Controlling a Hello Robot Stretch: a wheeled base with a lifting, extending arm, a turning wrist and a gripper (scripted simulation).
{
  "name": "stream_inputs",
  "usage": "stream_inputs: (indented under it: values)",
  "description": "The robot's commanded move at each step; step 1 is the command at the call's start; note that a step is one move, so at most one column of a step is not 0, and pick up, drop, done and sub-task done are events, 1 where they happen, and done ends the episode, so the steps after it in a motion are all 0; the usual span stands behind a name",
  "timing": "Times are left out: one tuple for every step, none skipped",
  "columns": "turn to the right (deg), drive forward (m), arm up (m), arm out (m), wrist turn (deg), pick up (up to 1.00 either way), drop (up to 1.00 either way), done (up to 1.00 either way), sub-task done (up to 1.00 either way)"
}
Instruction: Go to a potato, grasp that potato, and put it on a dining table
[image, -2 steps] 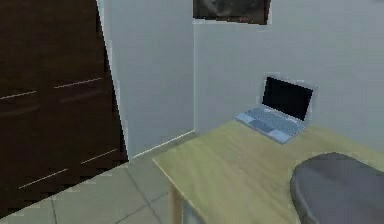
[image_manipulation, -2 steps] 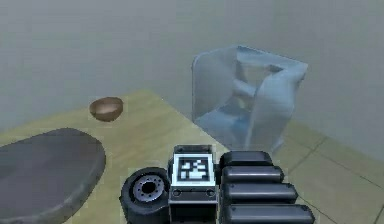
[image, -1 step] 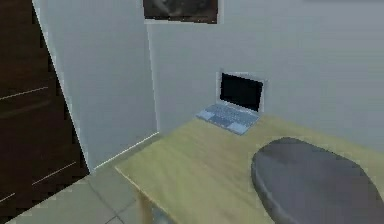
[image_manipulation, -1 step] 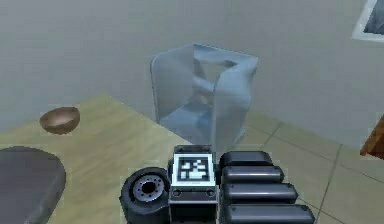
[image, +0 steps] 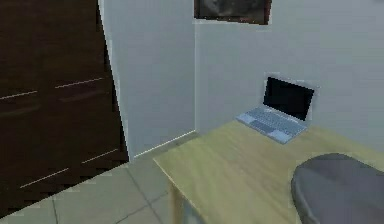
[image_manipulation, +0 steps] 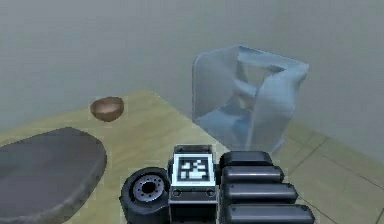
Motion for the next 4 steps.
stream_inputs:
  values:
    - [12.0,0.00,0.00,0.00,0.0,0.00,0.00,0.00,0.00]
    - [45.0,0.00,0.00,0.00,0.0,0.00,0.00,0.00,0.00]
    - [36.0,0.00,0.00,0.00,0.0,0.00,0.00,0.00,0.00]
    - [0.0,0.10,0.00,0.00,0.0,0.00,0.00,0.00,0.00]
